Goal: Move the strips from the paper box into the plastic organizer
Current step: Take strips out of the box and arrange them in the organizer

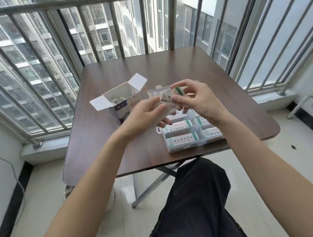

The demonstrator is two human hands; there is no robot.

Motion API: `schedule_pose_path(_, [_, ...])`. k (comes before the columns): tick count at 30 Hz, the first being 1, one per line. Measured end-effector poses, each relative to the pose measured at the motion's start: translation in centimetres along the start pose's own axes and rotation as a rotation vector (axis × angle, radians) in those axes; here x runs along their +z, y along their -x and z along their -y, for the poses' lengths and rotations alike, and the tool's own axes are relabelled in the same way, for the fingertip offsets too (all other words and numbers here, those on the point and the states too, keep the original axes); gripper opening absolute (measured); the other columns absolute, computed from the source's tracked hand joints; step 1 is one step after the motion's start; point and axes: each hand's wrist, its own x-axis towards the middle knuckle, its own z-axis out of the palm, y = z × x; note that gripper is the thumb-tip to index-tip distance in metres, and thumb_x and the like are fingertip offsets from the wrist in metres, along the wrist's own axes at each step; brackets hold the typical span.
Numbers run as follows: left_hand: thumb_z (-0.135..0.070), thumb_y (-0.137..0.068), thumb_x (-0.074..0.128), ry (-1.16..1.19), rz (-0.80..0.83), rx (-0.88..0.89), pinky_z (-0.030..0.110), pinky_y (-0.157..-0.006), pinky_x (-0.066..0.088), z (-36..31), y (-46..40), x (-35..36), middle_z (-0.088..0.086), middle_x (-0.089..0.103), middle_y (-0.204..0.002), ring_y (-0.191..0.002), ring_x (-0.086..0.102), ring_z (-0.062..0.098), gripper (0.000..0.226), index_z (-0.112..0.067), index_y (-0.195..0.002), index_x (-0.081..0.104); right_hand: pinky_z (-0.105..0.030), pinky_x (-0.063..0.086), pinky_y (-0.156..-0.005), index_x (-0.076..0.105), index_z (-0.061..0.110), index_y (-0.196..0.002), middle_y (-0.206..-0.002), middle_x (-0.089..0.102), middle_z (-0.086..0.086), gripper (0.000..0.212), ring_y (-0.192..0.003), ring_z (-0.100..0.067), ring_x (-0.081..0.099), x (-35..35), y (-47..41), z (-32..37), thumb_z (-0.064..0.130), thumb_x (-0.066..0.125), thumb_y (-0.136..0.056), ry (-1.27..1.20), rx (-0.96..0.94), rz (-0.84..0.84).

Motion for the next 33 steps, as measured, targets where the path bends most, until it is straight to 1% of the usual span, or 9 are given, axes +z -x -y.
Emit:
schedule_pose_path(3, [-0.016,-0.094,0.055,0.128,-0.022,-0.070,0.022,-0.060,0.052,1.6,-0.3,1.5,0.003,0.072,-0.094,-0.076,0.071,0.014,0.012,-0.013,-0.105,0.058,-0.021,0.052,-0.052,0.057,0.004,-0.113,-0.092,0.063,-0.016,0.037,-0.054,-0.010,0.062,-1.2,1.6,-1.4,0.007,0.074,-0.079,-0.024,0.079,-0.080])
schedule_pose_path(9, [-0.010,-0.092,0.058,0.172,-0.179,-0.117,0.020,-0.057,0.053,3.4,0.1,2.3,0.005,0.070,-0.092,-0.070,0.071,0.015,0.014,-0.014,-0.105,0.057,-0.021,0.054,-0.064,0.063,0.003,-0.101,-0.090,0.067,-0.010,0.016,-0.063,-0.012,0.065,-4.0,3.6,-3.3,0.007,0.066,-0.086,0.010,0.143,-0.130])
schedule_pose_path(13, [-0.014,-0.089,0.063,0.124,-0.305,-0.083,0.018,-0.053,0.049,4.7,1.0,1.8,0.005,0.070,-0.081,-0.065,0.065,0.011,0.012,-0.025,-0.093,0.062,-0.018,0.051,-0.075,0.069,0.012,-0.089,-0.087,0.070,0.002,0.011,-0.078,-0.004,0.064,-3.5,3.9,-3.6,0.016,0.074,-0.080,0.211,0.126,-0.018])
schedule_pose_path(17, [-0.011,-0.088,0.064,0.174,-0.384,-0.085,0.014,-0.049,0.046,5.3,1.6,1.7,0.001,0.066,-0.079,-0.057,0.059,0.002,0.013,-0.021,-0.095,0.062,-0.008,0.044,-0.068,0.067,0.019,-0.079,-0.074,0.068,0.011,0.009,-0.069,0.005,0.061,-0.9,4.0,-3.1,0.021,0.076,-0.078,0.384,0.097,0.144])
schedule_pose_path(19, [-0.010,-0.087,0.065,0.199,-0.376,-0.087,0.017,-0.053,0.049,5.3,1.8,1.7,-0.001,0.066,-0.080,-0.061,0.061,0.002,0.015,-0.023,-0.094,0.062,-0.009,0.040,-0.064,0.067,0.022,-0.076,-0.070,0.064,0.014,0.009,-0.069,0.002,0.060,0.1,4.0,-3.1,0.023,0.077,-0.077,0.465,0.068,0.166])
schedule_pose_path(22, [-0.010,-0.086,0.066,0.215,-0.342,-0.106,0.016,-0.051,0.048,5.4,2.0,1.7,0.000,0.065,-0.081,-0.061,0.062,0.002,0.016,-0.021,-0.096,0.062,-0.023,0.034,-0.069,0.071,0.025,-0.076,-0.074,0.055,0.014,0.007,-0.081,-0.009,0.053,1.0,4.1,-3.6,0.028,0.077,-0.075,0.615,0.027,0.135])
schedule_pose_path(25, [-0.009,-0.085,0.066,0.243,-0.323,-0.118,0.013,-0.048,0.044,5.0,2.0,1.8,0.002,0.065,-0.083,-0.061,0.061,0.001,0.019,-0.013,-0.103,0.061,-0.025,0.030,-0.073,0.072,0.027,-0.078,-0.077,0.042,0.013,0.008,-0.089,-0.011,0.045,1.2,4.2,-3.7,0.033,0.076,-0.075,0.683,0.054,0.126])
schedule_pose_path(30, [-0.011,-0.085,0.067,0.224,-0.284,-0.121,0.011,-0.048,0.043,4.5,1.6,2.1,0.001,0.066,-0.082,-0.061,0.061,0.000,0.021,-0.012,-0.105,0.061,-0.026,0.032,-0.072,0.070,0.027,-0.079,-0.078,0.042,0.011,0.012,-0.088,-0.010,0.045,1.3,4.1,-3.5,0.038,0.075,-0.075,0.691,0.080,0.158])
schedule_pose_path(33, [-0.012,-0.085,0.067,0.202,-0.253,-0.119,0.013,-0.049,0.044,4.2,1.3,2.1,0.000,0.067,-0.084,-0.063,0.063,0.001,0.022,-0.012,-0.106,0.061,-0.021,0.034,-0.065,0.068,0.025,-0.083,-0.083,0.054,0.006,0.012,-0.074,-0.004,0.045,0.6,3.5,-3.3,0.036,0.071,-0.080,0.574,0.058,0.058])
